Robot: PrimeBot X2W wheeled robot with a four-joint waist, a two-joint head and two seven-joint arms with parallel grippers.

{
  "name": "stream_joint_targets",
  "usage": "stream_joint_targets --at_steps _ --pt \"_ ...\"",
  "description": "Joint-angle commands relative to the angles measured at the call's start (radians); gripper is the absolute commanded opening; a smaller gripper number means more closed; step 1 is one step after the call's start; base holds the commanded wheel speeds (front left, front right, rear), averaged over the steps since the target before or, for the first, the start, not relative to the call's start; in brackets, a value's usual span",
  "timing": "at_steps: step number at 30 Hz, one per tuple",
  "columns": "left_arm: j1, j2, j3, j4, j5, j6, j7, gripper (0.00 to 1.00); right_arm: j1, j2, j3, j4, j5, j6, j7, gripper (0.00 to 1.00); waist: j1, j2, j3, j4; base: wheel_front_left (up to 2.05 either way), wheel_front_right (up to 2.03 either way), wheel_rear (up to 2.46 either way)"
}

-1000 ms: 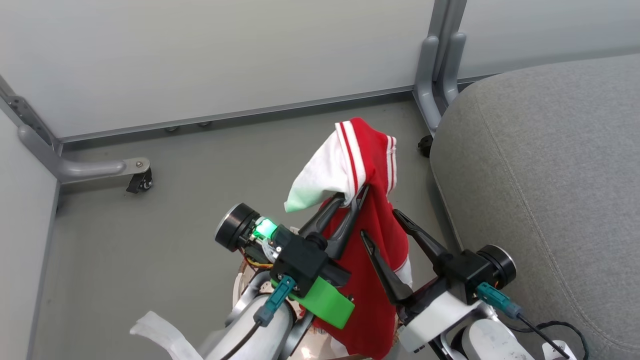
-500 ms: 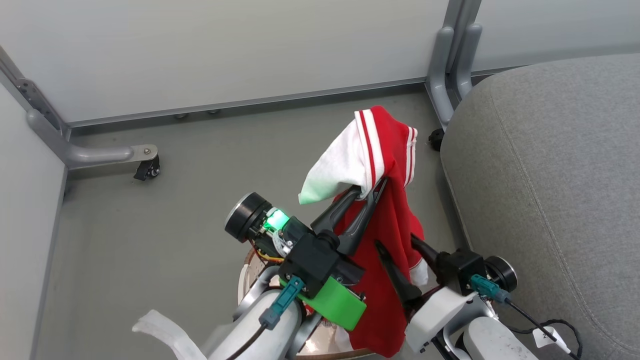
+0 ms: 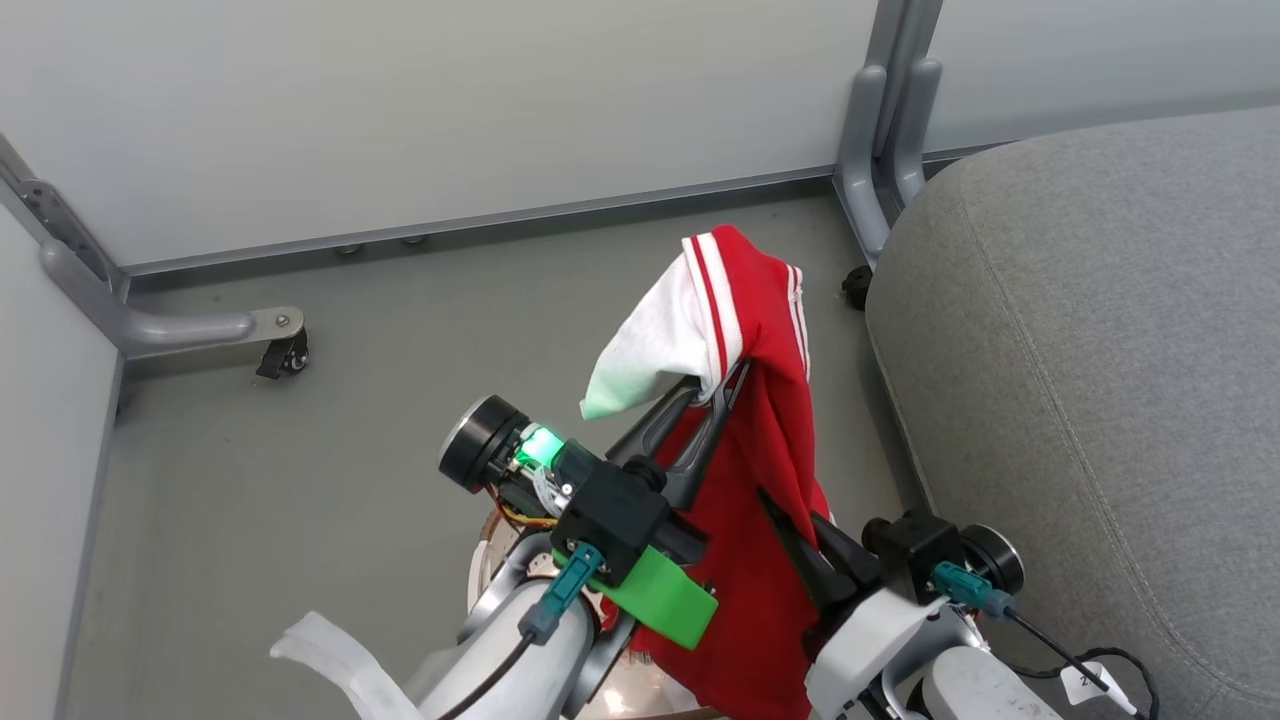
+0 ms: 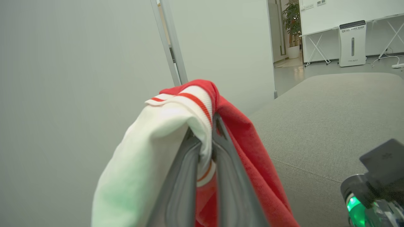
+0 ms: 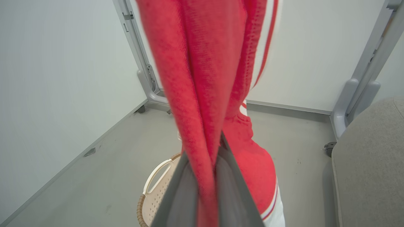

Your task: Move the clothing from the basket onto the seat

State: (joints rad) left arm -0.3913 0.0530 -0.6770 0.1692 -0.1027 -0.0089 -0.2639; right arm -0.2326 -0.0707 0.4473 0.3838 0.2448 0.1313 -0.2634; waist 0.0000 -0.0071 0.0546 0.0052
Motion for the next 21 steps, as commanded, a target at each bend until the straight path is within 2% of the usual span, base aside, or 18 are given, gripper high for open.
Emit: stream_joint_targets --at_steps 1,2,3,4,21 --pt "0.006 0.002 0.008 0.006 0.005 0.01 -0.001 0.0 0.012 -0.005 -0.005 -0.006 0.003 -0.001 -0.002 0.0 0.0 0.0071 0.001 -0.001 0.0 0.0 0.0" --pt "0.007 0.002 0.012 0.008 -0.001 0.011 -0.001 0.0 0.012 -0.005 -0.008 -0.008 0.002 -0.001 -0.002 0.0 0.0 0.0071 0.002 -0.001 0.0 0.0 0.0" --pt "0.008 0.001 0.011 0.012 -0.004 0.012 -0.001 0.04 0.012 -0.006 -0.011 -0.009 0.001 -0.001 -0.002 0.0 0.0 0.0071 0.003 -0.002 0.0 0.0 0.0" --pt "0.006 0.002 0.009 0.016 0.002 0.014 -0.001 1.0 0.012 -0.006 -0.012 -0.01 0.0 -0.001 -0.002 0.0 0.0 0.0071 0.005 -0.002 0.0 0.0 0.0" --pt "-0.024 0.005 0.009 0.075 -0.001 0.016 -0.001 1.0 0.006 0.0 -0.034 -0.018 0.002 -0.001 -0.002 0.0 0.0 0.0071 0.018 -0.014 0.0 0.0 0.0"
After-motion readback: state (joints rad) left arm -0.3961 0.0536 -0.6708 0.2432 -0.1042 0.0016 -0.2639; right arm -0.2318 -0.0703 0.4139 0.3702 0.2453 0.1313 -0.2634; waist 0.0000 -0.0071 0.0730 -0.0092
